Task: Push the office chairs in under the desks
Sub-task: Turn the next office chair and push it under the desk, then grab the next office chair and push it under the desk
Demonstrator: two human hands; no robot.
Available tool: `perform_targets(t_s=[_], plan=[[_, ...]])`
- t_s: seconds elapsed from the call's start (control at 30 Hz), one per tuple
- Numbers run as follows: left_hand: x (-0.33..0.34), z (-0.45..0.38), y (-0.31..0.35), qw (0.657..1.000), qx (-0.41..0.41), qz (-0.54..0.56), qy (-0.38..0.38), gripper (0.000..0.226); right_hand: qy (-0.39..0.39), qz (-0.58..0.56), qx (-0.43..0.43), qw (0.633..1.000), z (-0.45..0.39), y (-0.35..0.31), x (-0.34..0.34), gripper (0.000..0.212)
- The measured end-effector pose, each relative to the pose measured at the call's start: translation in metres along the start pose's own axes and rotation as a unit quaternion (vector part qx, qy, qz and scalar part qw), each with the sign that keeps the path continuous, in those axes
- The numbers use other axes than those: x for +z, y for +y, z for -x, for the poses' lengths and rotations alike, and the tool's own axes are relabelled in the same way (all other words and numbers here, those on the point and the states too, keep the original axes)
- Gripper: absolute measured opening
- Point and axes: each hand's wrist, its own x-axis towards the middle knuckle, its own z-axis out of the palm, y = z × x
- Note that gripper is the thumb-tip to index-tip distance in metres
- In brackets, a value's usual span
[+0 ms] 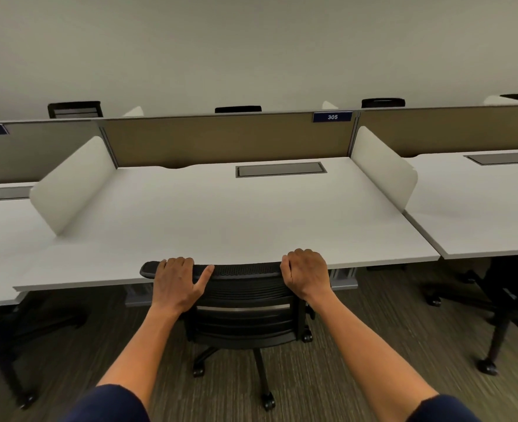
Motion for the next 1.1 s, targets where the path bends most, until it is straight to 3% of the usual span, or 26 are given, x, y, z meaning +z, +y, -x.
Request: perform_targets(t_s=[0.23, 0.63, 0.87, 1.1], plan=[[-0.001, 0.01, -0.017, 0.999, 0.009, 0.013, 0.032, 0.073, 0.012, 0.001, -0.017, 1.0, 0.001, -0.011, 0.007, 0.053], [-0.002, -0.009, -0.017, 1.0, 0.009, 0.014, -0.014, 0.088, -0.039, 0.022, -0.002, 0.999, -0.019, -0.004, -0.007, 0.052], [-0.008, -0.009, -0.003, 0.997, 0.01, 0.03, -0.07, 0.1, -0.144, 0.019, 0.073, 0.987, -0.008, 0.001, -0.015, 0.091], [-0.005, -0.006, 0.041, 0.996, 0.07, 0.041, -0.041, 0.101, -0.109, 0.018, 0.052, 0.993, 0.021, -0.001, -0.025, 0.097]])
